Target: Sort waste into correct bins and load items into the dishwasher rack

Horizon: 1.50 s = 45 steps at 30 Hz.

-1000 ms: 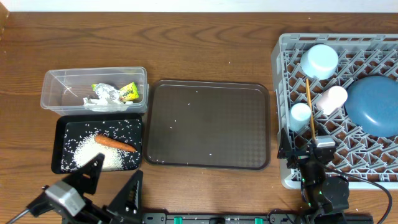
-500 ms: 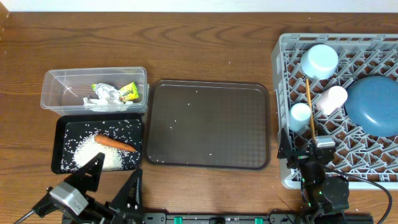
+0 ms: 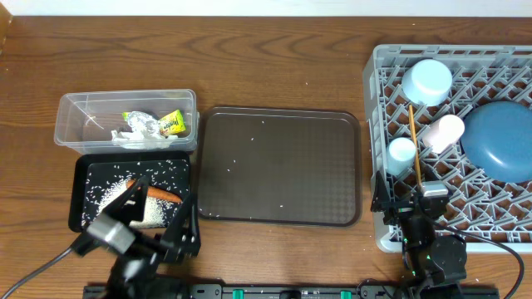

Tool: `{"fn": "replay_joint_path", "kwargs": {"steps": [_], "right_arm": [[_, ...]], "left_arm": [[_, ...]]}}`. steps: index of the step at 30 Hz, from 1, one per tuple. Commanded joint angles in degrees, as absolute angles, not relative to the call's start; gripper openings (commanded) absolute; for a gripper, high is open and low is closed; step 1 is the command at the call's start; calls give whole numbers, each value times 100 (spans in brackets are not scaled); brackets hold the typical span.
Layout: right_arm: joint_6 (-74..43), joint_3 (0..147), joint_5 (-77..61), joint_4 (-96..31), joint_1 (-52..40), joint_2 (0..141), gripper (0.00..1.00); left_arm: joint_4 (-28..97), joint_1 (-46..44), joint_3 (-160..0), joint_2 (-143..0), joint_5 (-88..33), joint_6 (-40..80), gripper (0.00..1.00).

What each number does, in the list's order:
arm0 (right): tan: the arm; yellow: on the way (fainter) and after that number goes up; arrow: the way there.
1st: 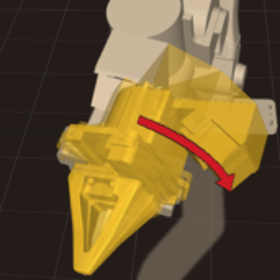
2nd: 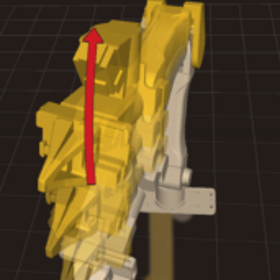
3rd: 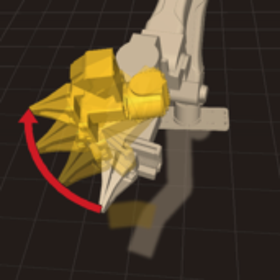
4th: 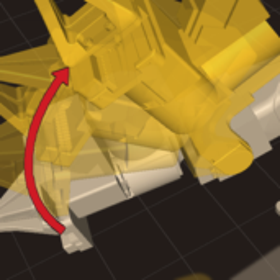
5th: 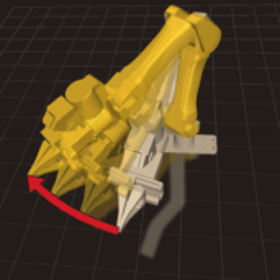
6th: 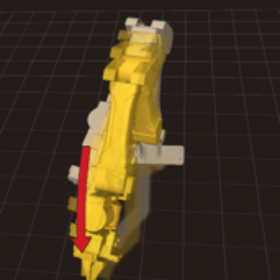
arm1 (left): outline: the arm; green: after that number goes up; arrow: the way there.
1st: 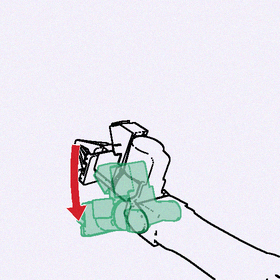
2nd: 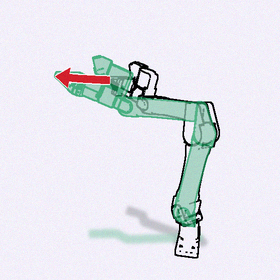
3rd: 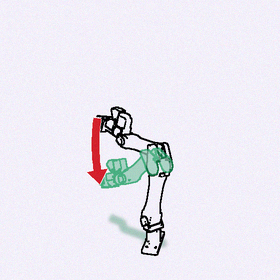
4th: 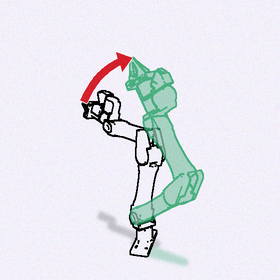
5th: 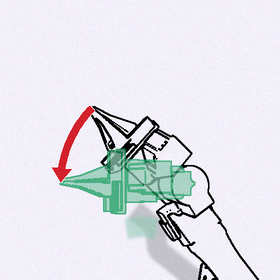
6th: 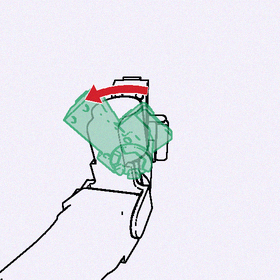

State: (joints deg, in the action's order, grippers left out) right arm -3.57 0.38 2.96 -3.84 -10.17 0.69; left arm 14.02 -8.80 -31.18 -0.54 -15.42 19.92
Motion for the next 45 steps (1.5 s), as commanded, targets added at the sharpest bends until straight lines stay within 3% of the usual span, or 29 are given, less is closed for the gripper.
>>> {"fn": "replay_joint_path", "kwargs": {"steps": [1, 13, 24, 33, 45], "right_arm": [[-272, 30, 274, -408, -928, 30, 99], [-272, 30, 274, -408, -928, 30, 99], [-272, 30, 274, -408, -928, 30, 99], [-272, 30, 274, -408, -928, 32, 99], [-270, 30, 274, -408, -928, 32, 99]], "left_arm": [[821, -893, -2477, -14, -1358, 2003, 98], [-2644, -893, -5, -10, -1201, 2001, 98], [-1597, -373, -23, -10, -331, 1999, 98], [377, -93, -23, -10, -172, 1328, 98], [235, -99, -23, -10, 224, 1199, 98]]}}
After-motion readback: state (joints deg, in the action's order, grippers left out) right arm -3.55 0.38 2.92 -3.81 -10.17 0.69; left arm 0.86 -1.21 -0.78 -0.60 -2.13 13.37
